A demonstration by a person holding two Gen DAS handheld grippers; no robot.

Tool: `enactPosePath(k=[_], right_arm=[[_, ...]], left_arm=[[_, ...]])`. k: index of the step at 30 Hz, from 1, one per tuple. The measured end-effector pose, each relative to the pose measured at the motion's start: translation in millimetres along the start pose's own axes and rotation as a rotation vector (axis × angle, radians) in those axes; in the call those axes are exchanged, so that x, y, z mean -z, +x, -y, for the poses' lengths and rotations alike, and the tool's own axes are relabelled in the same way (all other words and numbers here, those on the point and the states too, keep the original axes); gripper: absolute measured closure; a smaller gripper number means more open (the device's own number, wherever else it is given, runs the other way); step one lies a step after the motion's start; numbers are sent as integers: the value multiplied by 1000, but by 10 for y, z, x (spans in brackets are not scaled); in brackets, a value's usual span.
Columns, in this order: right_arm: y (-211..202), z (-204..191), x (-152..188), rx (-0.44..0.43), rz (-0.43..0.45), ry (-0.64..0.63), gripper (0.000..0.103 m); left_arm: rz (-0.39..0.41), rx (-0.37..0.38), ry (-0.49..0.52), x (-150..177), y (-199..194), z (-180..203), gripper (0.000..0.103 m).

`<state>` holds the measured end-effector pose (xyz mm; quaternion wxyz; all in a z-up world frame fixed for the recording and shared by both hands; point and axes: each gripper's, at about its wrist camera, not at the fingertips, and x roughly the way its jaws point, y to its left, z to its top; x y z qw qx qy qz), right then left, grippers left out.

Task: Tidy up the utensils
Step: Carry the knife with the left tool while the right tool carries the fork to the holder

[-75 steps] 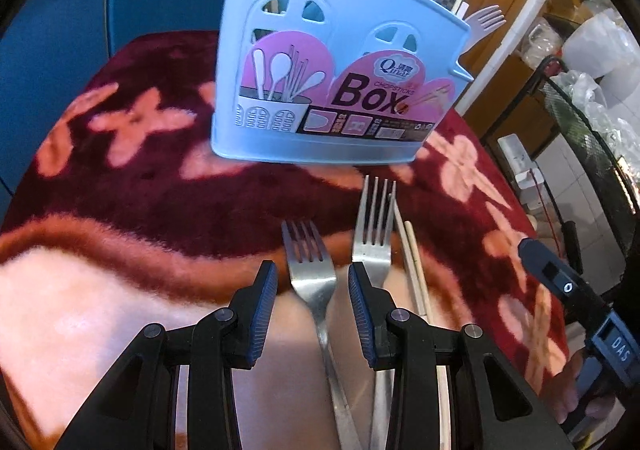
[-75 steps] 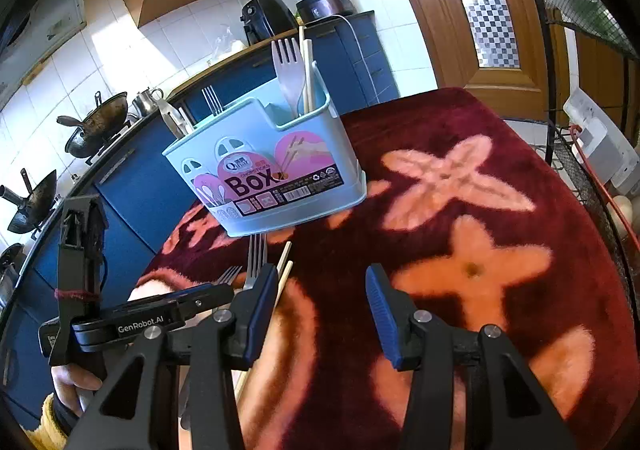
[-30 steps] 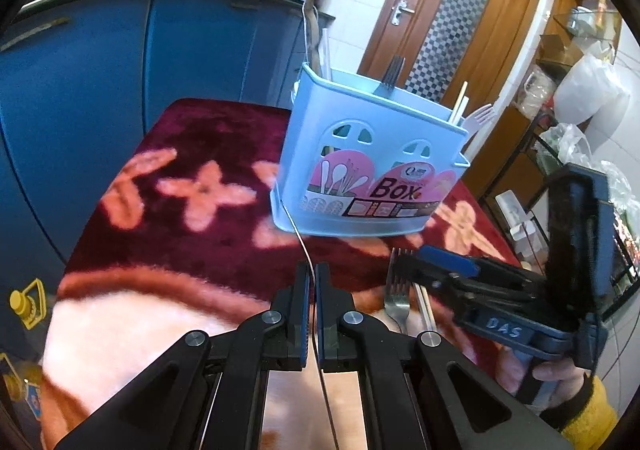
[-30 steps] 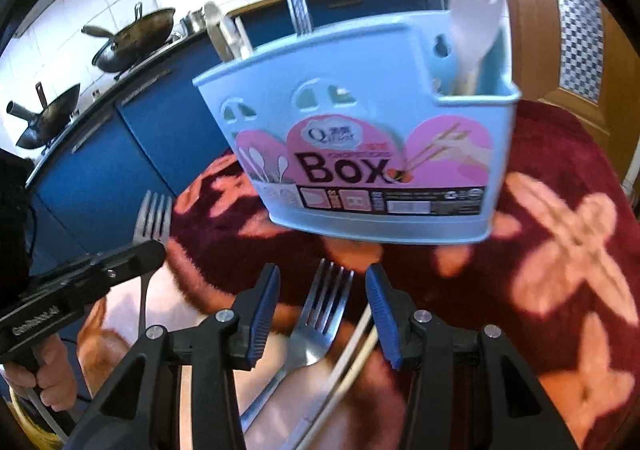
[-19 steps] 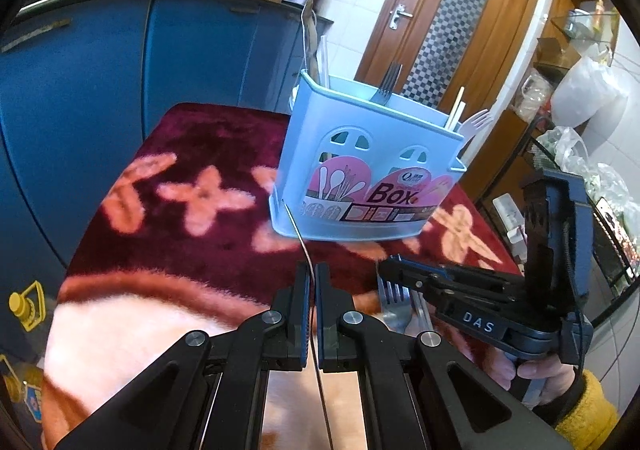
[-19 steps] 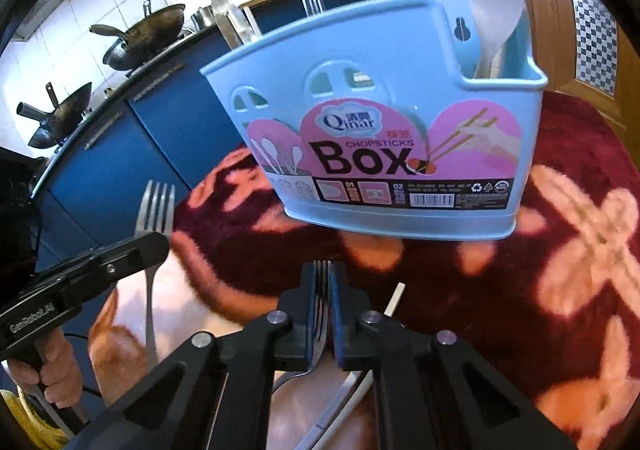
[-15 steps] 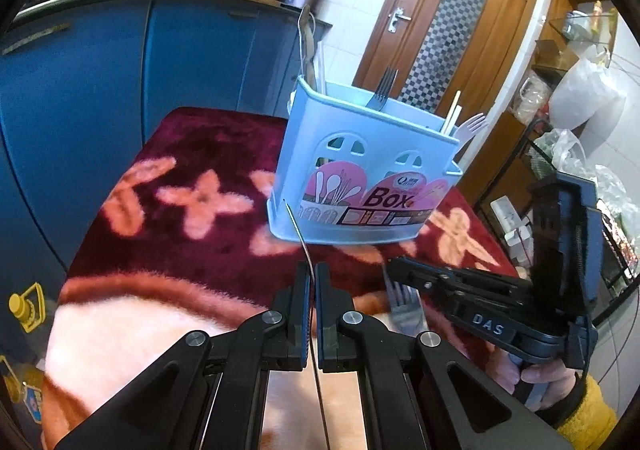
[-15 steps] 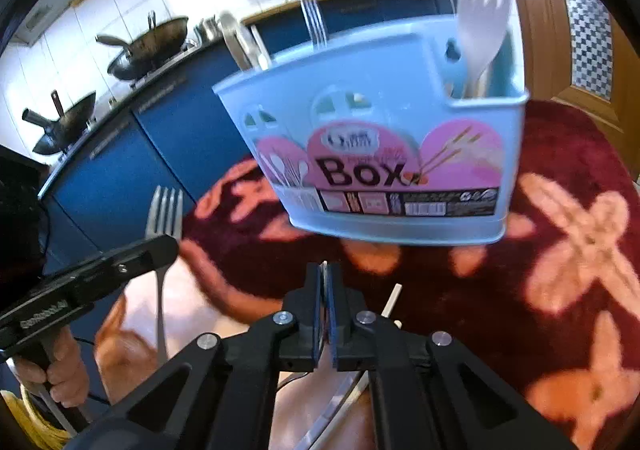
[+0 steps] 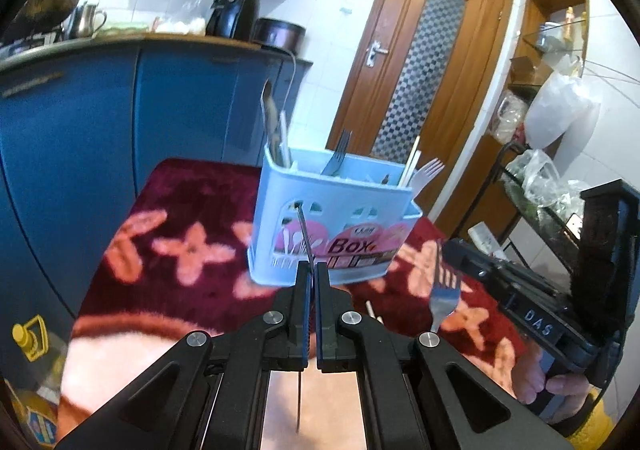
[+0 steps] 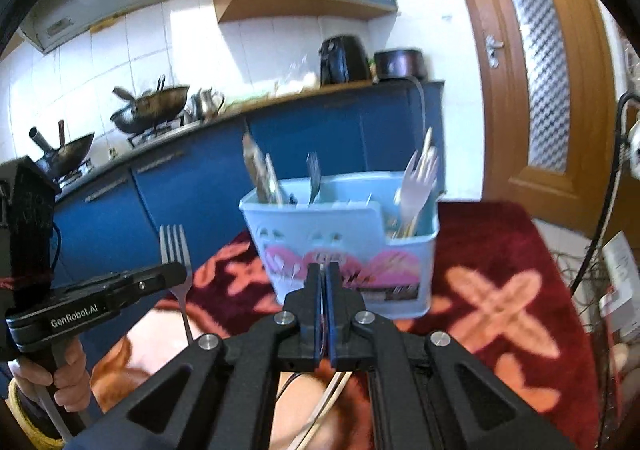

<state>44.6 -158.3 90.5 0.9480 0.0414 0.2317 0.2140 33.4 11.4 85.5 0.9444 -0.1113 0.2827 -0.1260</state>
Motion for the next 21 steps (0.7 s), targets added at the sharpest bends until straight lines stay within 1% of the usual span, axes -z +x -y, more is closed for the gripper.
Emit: enactPosePath(k=[7,11,15,21], right_arm=[[-207,121,-365,118,104,-10,99],[-242,198,-561,181,137,-30,99],[-239,286,-776,252,166,-63,99],[-181,412,-1029,336,195,-84,99]], left_arm=[[54,-7,22,-270,-65,51,102],[87,-12,38,-481,-69,77,102],[116,0,43,-704,-91,112,102],[182,9,76,-1037,-166,219,102]])
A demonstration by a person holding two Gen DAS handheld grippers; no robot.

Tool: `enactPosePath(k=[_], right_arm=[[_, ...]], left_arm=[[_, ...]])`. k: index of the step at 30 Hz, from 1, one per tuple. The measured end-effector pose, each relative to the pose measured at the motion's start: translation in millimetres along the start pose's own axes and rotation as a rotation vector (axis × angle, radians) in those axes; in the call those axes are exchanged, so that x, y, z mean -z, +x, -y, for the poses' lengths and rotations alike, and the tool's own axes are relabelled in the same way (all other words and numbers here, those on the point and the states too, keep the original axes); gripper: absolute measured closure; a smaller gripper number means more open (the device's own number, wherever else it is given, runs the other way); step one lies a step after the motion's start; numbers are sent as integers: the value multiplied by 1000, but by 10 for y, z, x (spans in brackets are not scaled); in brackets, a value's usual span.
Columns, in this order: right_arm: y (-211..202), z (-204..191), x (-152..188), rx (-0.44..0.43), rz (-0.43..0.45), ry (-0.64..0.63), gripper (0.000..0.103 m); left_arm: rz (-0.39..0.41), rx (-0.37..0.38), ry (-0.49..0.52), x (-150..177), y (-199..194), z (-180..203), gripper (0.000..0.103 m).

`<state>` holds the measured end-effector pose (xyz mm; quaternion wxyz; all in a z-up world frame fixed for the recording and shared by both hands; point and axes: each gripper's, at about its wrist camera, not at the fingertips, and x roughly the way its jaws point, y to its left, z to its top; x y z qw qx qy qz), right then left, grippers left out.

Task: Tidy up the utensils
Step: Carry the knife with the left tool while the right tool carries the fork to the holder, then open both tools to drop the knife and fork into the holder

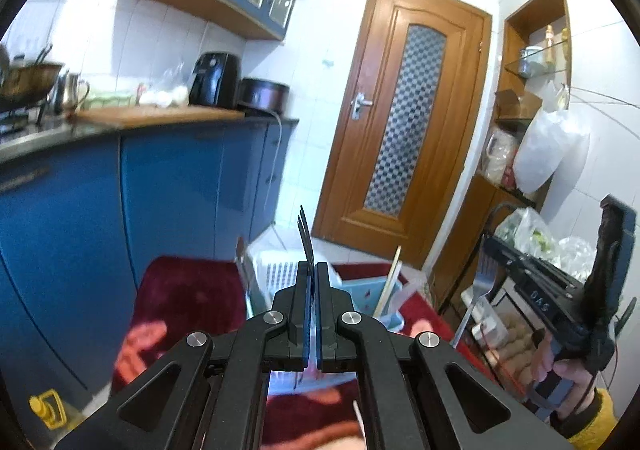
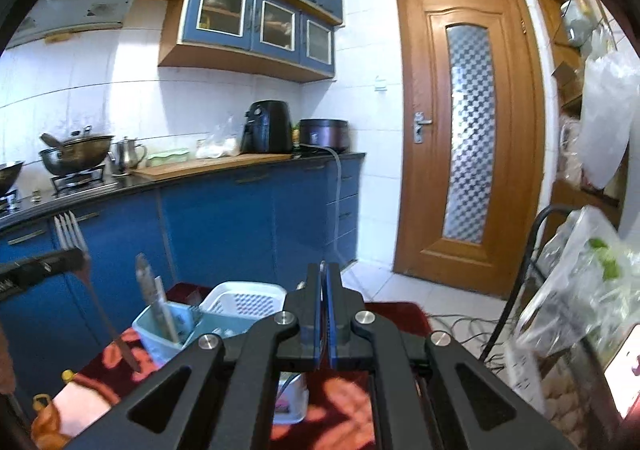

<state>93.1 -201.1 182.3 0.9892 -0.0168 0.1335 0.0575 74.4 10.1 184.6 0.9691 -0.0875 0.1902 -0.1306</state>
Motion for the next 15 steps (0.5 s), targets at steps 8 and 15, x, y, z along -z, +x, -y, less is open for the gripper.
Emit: enactPosePath(k=[8,15], right_arm=[[158,71,-230,115,56,-51,99],[339,154,-362,155,82,-29,99]], left_arm=[[71,-40,47,-335,111,62,102],[39,-64,38,-336,430,-1,102]])
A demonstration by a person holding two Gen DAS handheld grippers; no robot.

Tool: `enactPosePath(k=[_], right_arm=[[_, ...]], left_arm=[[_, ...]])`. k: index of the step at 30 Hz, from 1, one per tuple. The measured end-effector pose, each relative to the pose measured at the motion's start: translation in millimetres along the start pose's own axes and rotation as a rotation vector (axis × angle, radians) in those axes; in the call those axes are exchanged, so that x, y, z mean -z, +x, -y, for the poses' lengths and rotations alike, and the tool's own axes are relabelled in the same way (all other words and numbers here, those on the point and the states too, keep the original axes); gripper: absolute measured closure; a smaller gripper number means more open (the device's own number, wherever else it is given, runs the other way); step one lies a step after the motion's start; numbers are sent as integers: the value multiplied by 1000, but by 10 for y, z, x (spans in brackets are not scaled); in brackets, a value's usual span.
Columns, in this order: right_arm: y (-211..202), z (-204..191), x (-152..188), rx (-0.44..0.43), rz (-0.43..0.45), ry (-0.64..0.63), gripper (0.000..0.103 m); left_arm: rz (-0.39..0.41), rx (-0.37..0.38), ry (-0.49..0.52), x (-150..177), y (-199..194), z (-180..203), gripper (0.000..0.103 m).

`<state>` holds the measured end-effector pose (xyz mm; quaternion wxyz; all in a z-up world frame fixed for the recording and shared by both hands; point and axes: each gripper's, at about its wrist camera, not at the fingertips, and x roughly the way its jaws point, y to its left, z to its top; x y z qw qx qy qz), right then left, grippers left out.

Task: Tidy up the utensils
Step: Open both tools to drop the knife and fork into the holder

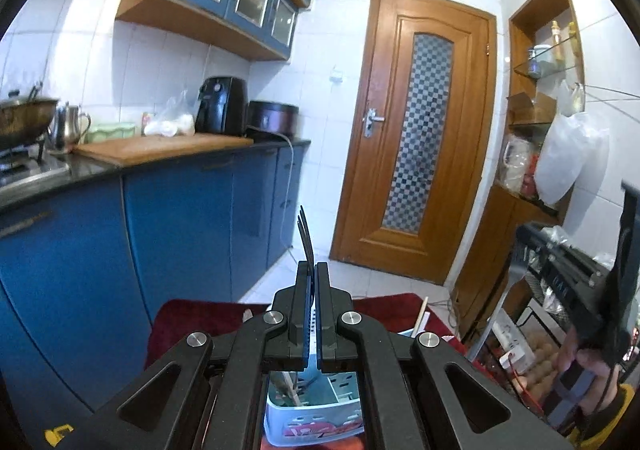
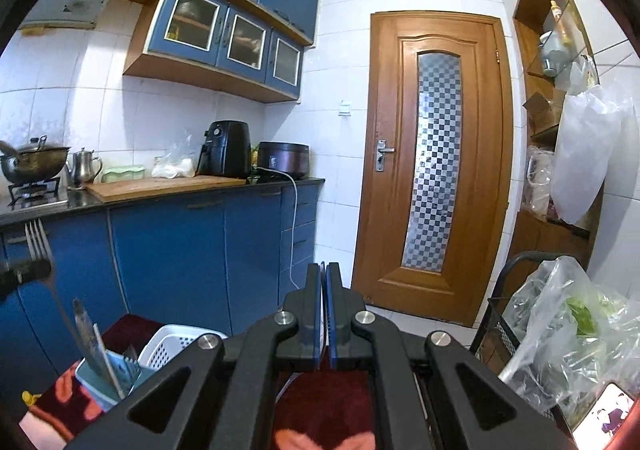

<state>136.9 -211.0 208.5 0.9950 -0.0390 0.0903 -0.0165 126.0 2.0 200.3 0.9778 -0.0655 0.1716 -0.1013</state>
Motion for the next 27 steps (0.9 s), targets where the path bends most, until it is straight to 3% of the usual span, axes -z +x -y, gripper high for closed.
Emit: enactPosePath(k=[9,20,24,27], right_arm=[[288,-183,127,-21,-2,-26,99],[514,-420,421,-194,-121,-16,98],[490,-418,409,-241,-136,24,84],[428,-383,361,-247,-120,52,81]], left_arm=[[-75,-8,-27,250,389,-93,102],[-146,12,-45,510,613,-177,102],[-151,14,-51,520,590,-180,99],[-161,12,-42,493,553,-156,95]])
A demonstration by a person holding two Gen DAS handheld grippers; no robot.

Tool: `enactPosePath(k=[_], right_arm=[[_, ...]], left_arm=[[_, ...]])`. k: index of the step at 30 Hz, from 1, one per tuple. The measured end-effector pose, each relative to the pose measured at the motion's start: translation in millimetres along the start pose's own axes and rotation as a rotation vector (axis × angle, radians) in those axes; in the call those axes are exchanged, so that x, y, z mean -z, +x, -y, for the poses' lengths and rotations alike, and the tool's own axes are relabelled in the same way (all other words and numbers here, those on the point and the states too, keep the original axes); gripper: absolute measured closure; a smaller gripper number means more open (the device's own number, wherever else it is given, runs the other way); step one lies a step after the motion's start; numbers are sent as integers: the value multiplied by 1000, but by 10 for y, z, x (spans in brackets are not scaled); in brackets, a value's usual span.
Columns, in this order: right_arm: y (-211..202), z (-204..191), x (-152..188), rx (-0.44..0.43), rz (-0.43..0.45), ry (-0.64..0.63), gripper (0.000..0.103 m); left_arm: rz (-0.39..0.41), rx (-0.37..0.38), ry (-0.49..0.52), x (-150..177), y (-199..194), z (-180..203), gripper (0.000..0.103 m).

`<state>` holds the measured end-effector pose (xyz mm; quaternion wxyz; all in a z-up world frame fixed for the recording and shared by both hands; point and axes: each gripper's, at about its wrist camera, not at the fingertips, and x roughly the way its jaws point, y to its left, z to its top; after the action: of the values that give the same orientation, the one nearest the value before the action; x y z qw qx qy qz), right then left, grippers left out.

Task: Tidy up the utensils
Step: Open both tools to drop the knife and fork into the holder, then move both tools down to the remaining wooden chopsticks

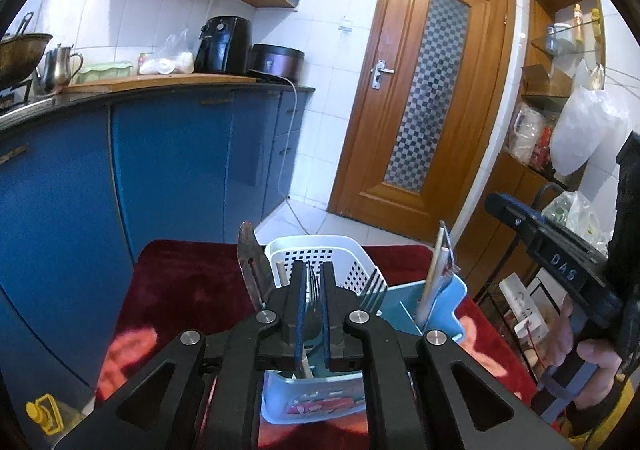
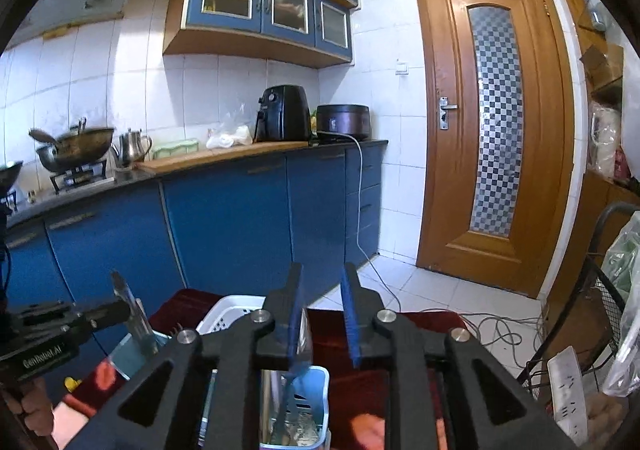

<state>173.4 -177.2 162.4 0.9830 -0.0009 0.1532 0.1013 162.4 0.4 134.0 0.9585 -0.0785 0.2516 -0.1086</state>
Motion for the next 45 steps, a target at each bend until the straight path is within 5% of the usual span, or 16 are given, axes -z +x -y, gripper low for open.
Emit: enactPosePath(k=[3,7,24,38,45], right_arm=[[-104,32,-42,-8,6,35,78],[-269,75,-14,-48,-6,94,76],[-589,-212,817,-129,-304,124,75],[-531,-386,1596,-167,-552,194,75],[-534,-451,1812,-184,-649,225,88]], left_arm=[[-3,5,0,-16,-66,12,90],[3,21,-13,-8,-196,10,64],[-84,22,14,464,-660,120,64],[-219,2,-14,1044,-616,3,64],[-253,6,-50,1205,-574,-89,64]])
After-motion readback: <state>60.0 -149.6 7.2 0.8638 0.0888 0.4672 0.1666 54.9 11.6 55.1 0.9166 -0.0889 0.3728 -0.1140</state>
